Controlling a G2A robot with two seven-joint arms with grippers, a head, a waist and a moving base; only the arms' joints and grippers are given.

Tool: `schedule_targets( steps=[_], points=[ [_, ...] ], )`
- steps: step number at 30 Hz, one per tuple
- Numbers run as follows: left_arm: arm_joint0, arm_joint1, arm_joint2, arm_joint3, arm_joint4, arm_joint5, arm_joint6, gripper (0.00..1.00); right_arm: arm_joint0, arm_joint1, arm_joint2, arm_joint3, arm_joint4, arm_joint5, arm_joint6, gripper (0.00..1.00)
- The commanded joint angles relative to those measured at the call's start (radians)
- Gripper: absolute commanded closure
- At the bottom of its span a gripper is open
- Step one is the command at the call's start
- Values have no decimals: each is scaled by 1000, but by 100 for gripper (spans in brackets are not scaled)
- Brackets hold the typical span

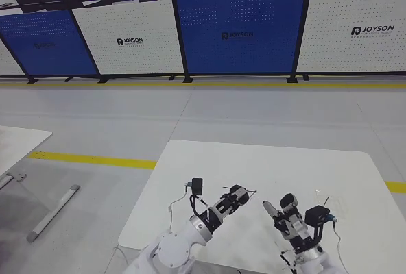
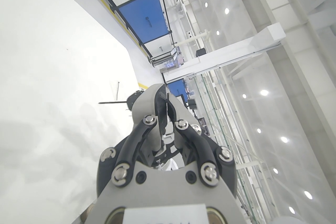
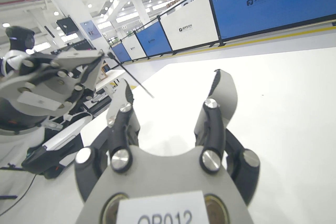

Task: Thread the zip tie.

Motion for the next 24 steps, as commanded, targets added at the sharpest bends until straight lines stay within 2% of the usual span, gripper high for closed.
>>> schedule_targets(
  steps=[1, 6, 7, 9, 11, 12, 24],
  points=[
    [1, 0, -5, 10, -5, 1, 5, 100, -29, 8, 31, -21, 32, 0, -42, 0],
    [15, 1, -33, 44, -34, -9, 25, 100, -125, 36, 124, -74, 137, 0, -161, 0],
    [19, 2, -37, 46, -32, -12, 29, 100, -136, 40, 130, -80, 150, 0, -168, 0],
    [26, 0, -38, 35, -25, 2, 62, 100, -156, 45, 135, -76, 194, 0, -247, 0],
    [30, 3, -55, 62, 14, -3, 86, 100, -174, 55, 175, -62, 202, 0, -279, 0],
    [34, 4, -59, 75, -3, -10, 68, 100, -192, 62, 176, -74, 222, 0, -262, 0],
    [35, 4, -59, 76, -9, -13, 61, 100, -192, 62, 176, -74, 222, 0, -262, 0]
  ],
)
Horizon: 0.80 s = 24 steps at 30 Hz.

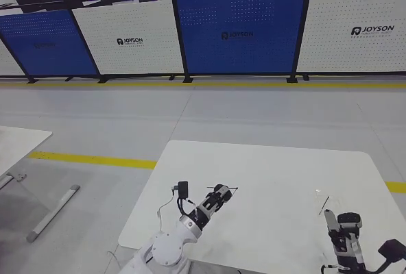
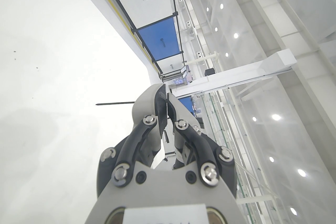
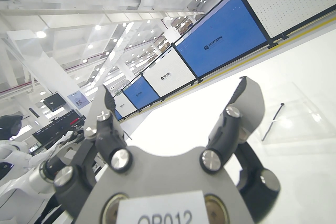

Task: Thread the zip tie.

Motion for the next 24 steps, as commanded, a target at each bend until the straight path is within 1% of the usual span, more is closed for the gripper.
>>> schedule_targets(
  steps=[1, 4, 7, 8, 9, 10, 11, 12, 13, 15, 24],
  points=[
    [-5, -1, 1, 4, 2, 11, 8, 100, 1, 0, 0, 0, 2, 2, 3, 0],
    [-13, -5, 4, 8, 16, 25, 65, 100, 13, -1, 26, -7, 62, 43, 44, 0],
    [-19, -10, 6, 19, 26, 37, 115, 100, 12, 5, 79, -29, 84, 87, 158, 0],
    [-21, -11, 8, 24, 34, 42, 130, 100, 13, 10, 107, -37, 77, 121, 235, 0],
    [-21, -12, 10, 28, 32, 48, 138, 100, 19, 13, 131, -51, 88, 145, 275, 0],
    [-23, -14, 10, 29, 30, 52, 143, 100, 23, 14, 150, -60, 122, 154, 303, 0],
    [-25, -15, 12, 31, 23, 51, 142, 100, 26, 17, 173, -65, 168, 139, 369, 0],
    [-25, -16, 11, 32, 11, 50, 137, 100, 31, 22, 197, -64, 185, 131, 430, 0],
    [-25, -16, 8, 33, -2, 50, 131, 100, 36, 25, 224, -62, 203, 141, 474, 0],
    [-25, -16, 1, 37, -40, 48, 106, 100, 50, 28, 255, -65, 226, 180, 520, 0],
    [-25, -16, -1, 38, -48, 47, 100, 100, 51, 28, 255, -66, 228, 181, 530, 0]
  ],
)
